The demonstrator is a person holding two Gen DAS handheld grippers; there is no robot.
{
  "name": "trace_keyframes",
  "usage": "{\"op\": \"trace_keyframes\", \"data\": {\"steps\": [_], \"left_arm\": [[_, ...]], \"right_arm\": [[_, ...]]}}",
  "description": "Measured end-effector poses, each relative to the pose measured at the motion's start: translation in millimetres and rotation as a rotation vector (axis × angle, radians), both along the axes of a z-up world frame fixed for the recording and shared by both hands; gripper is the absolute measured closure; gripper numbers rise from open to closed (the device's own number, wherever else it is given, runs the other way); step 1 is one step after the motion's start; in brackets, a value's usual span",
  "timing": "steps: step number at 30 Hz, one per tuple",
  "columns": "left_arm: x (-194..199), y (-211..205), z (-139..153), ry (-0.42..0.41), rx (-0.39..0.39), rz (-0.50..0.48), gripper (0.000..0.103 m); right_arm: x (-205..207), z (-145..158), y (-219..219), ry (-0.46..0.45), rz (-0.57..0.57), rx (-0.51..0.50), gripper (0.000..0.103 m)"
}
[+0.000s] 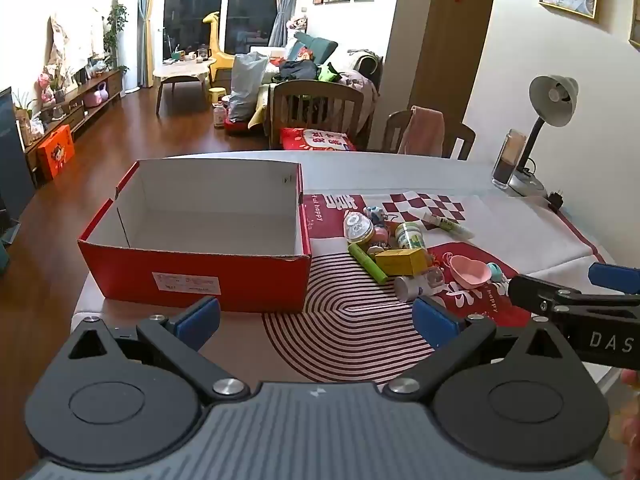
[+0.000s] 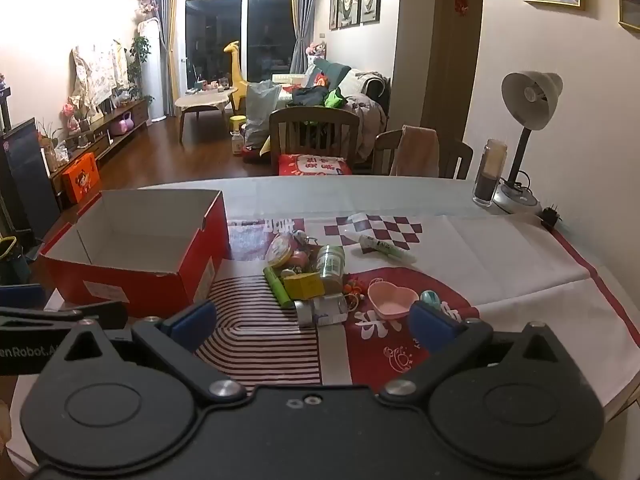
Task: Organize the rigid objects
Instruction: 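Move both tools toward the cluttered items beside the red shoebox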
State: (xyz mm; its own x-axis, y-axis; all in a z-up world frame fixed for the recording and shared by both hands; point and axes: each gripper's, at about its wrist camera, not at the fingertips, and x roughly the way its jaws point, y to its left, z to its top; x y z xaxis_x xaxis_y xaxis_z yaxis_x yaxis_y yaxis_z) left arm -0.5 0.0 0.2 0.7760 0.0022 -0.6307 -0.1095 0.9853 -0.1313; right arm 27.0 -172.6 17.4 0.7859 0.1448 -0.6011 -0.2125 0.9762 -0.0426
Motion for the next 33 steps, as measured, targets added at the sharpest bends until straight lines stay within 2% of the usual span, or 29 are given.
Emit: {"op": "trace_keyframes", "data": {"steps": [4, 12, 18, 28, 33], "left_arm": [[-3, 0, 2, -0.015, -0.002, 0.000, 0.000], [-3, 5, 6, -0.024, -0.009, -0.009, 0.000], [-7, 8, 7, -0.064, -0.069, -0.043, 0.000], [-4, 3, 11, -0.083, -0.053, -0.057, 0.000], [-3, 4, 10, -0.086, -0.074, -0.047, 0.000]], "right_arm": [[-2, -4, -1, -0.007, 0.003, 0.025, 0.001], [-4, 10, 0, -0.035, 0.002, 0.034, 0.001], [-5, 5, -1, -0.036, -0.002, 0.038, 0.001], [-2, 7, -3, -0.042, -0.010, 0.039, 0.001], [-2, 8, -5, -0.043, -0.010, 0.041, 0.001]]}}
